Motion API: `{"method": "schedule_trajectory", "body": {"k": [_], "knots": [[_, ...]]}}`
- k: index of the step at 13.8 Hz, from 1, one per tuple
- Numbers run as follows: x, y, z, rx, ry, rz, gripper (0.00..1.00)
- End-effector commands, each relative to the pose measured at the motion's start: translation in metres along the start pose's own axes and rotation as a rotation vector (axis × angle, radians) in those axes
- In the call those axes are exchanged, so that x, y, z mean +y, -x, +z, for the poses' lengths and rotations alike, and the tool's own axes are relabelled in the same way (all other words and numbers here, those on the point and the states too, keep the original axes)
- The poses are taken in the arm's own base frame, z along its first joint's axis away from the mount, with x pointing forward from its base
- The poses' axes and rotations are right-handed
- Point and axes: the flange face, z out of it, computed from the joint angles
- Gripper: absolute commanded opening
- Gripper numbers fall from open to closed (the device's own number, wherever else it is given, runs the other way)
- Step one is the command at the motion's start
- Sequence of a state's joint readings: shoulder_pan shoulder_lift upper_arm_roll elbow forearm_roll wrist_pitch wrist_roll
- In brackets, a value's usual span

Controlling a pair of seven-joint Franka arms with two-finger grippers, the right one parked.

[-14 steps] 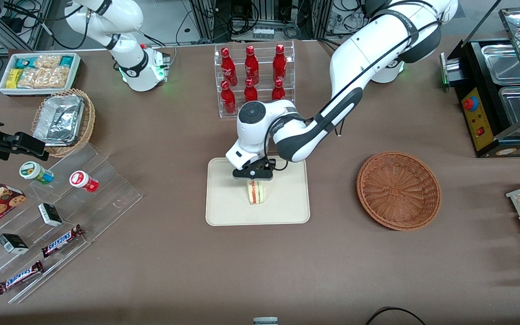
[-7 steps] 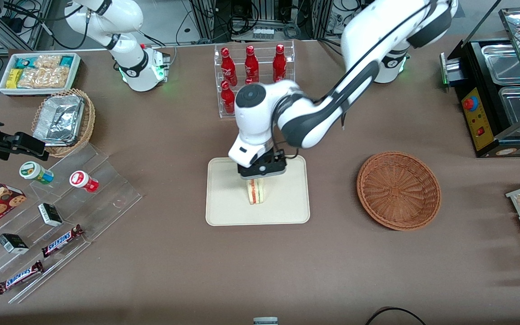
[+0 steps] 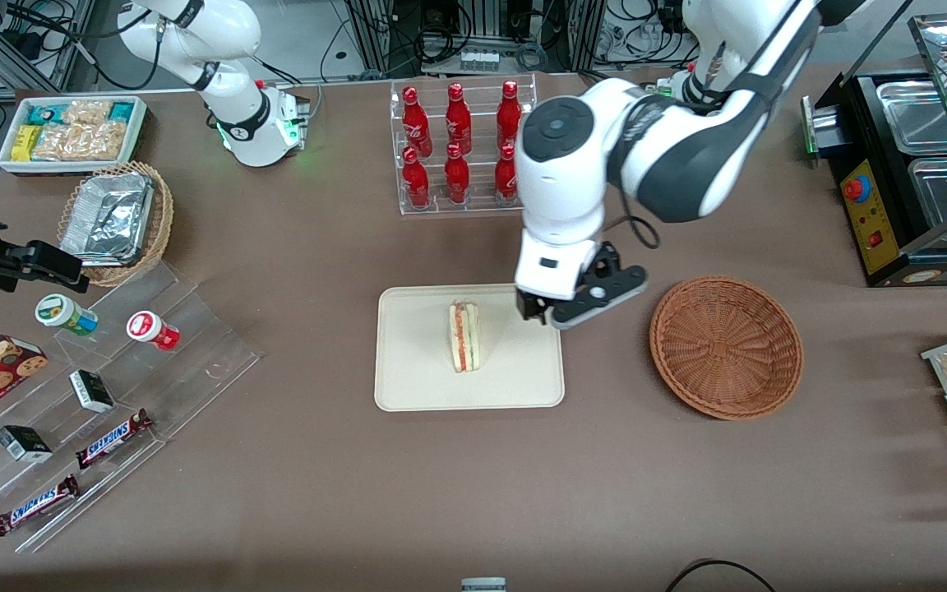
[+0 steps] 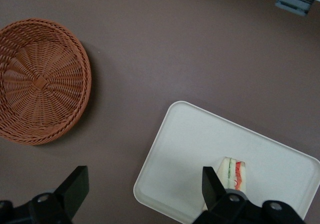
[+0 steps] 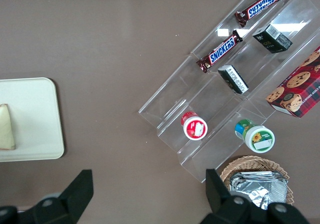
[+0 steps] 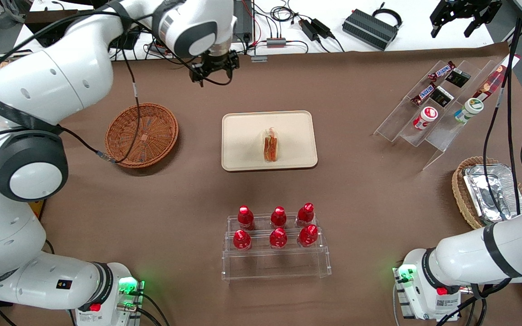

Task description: Place sandwich from basket to tray

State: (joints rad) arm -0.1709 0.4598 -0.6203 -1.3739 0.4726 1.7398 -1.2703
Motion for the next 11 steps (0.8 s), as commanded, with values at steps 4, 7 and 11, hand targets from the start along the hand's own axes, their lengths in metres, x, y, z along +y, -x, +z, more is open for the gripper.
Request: {"method": "schedule_trajectory", "body": {"k": [4, 7, 11], "knots": [[-0.073, -0.061, -0.027, -0.059, -0.091, 0.027, 1.0], [-0.105, -0.085, -0.038, -0.098, -0.1, 0.118, 1.0], [-0.175, -0.143, -0.036, -0.159, -0.088, 0.178, 1.0]]}}
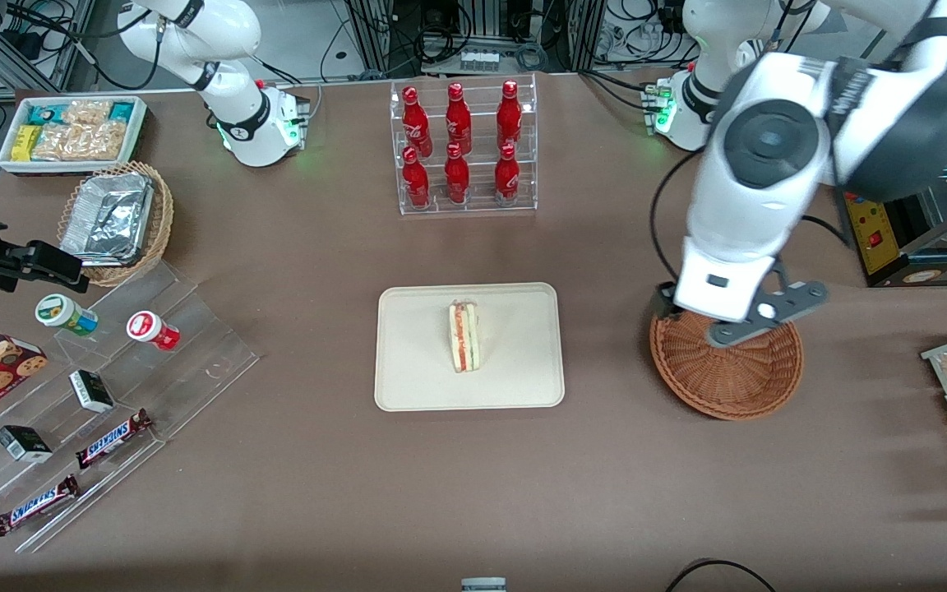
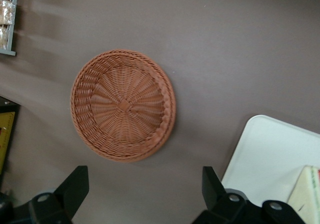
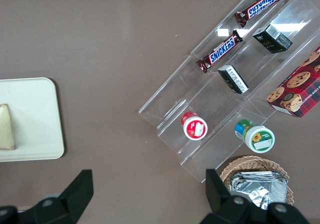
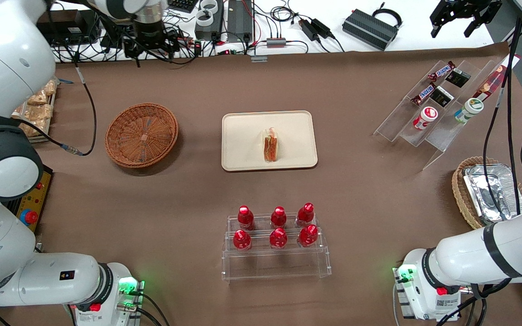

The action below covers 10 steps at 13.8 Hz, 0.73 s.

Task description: Place sandwich from basket to tray

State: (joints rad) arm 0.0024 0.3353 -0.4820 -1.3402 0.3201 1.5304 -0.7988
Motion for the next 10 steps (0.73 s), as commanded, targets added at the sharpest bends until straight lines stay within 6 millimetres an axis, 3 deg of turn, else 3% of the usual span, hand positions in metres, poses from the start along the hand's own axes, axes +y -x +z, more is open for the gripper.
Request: {"method": "schedule_trajectory", "body": {"k": [1, 3, 5, 10], "knots": [[-0.063, -0.022, -0.013, -0.035, 0.023, 0.082, 1.0], [-0.108, -0.034, -0.019, -0.072, 0.052, 0.16, 1.0], [-0.145, -0.032, -0.023, -0.107, 0.058, 0.297, 1.0], [-0.221, -0.012, -0.027, -0.125, 0.14, 0.437, 1.0]]}}
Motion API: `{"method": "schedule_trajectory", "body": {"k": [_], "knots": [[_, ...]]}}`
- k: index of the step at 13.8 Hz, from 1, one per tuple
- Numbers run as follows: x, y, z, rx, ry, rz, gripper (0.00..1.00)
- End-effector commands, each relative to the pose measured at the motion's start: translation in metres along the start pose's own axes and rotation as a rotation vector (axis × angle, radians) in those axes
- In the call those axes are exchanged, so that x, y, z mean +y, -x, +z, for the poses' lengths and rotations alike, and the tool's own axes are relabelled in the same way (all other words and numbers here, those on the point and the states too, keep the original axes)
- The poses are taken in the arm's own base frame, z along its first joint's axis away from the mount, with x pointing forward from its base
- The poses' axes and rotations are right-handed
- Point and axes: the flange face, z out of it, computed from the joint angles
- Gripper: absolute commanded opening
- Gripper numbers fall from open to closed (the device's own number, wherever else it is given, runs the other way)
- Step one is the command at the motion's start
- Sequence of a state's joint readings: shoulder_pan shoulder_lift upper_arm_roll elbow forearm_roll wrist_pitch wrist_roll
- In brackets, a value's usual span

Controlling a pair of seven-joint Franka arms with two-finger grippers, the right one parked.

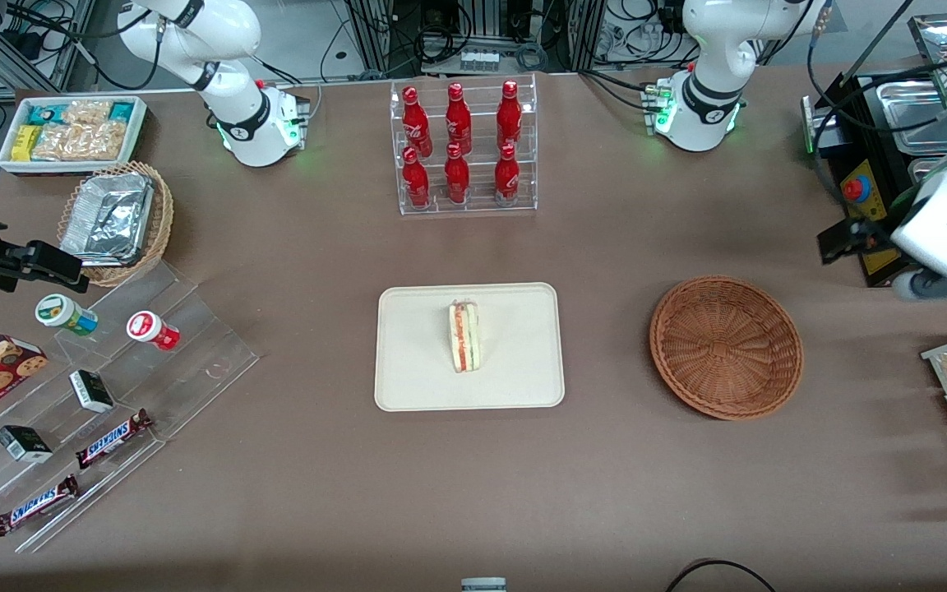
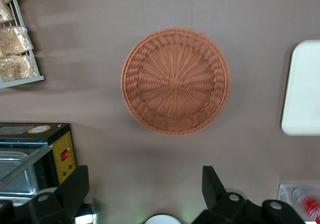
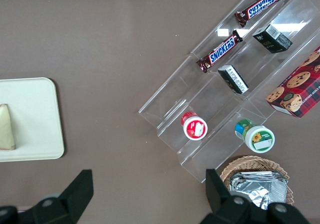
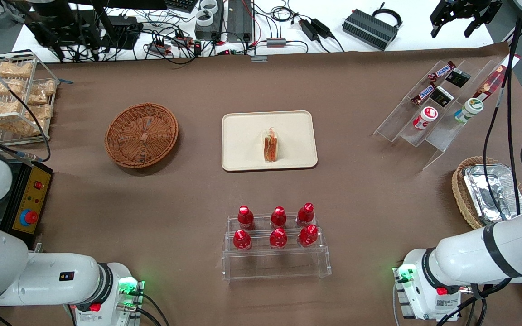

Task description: Place sandwich from basket to tray

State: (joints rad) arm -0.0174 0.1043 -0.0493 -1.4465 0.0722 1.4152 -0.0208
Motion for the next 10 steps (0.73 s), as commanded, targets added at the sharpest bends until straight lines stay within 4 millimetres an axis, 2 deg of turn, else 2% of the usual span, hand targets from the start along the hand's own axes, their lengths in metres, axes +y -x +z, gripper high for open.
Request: {"method": "schedule_trajectory", "body": {"k": [1, 3, 4, 10], "knots": [[-0.019, 0.038, -0.006, 0.004, 0.04, 0.073, 1.0], [-0.023, 0.06, -0.011, 0.021, 0.042, 0.072, 1.0], [-0.025, 0.064, -0.014, 0.026, 0.043, 0.069, 1.0], [-0.034, 0.057, -0.016, 0.021, 0.039, 0.046, 1.0]]}}
